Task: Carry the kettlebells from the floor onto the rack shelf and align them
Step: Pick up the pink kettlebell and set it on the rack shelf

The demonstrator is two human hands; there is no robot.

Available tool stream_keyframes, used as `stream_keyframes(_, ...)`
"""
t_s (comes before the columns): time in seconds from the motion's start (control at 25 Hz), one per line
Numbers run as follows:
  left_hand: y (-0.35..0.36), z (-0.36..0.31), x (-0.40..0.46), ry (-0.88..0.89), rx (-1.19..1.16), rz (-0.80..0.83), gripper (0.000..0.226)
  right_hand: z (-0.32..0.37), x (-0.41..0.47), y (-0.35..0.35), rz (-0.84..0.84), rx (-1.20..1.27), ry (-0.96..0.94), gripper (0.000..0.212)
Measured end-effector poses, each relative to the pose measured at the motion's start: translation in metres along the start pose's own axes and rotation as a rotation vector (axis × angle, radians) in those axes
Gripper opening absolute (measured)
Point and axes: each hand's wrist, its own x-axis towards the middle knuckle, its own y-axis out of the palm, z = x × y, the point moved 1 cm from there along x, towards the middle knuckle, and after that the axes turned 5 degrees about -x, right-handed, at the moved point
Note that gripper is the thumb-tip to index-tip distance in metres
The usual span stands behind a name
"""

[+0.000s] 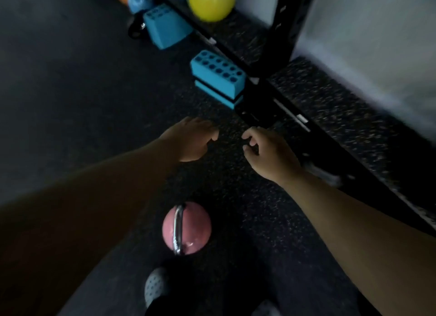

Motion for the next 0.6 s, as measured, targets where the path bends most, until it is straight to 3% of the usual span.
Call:
stream_keyframes(0.16,0.060,0.083,-0.074,-0.066,0.022,0.135,0.041,0.059,0.005,0.099,0.081,0.042,0.040,0.020)
stream_keyframes(0.32,0.131,0.124,-0.104,-0.020,0.024,0.196,0.044,0.075,-0.018,0.190,0.146,0.091,0.137,0.021)
stream_keyframes(0.6,0.255,0.115,-0.096,0.324,0.164,0.377,0.067,0.073,-0.111,0.341,0.373,0.180,0.459,0.039)
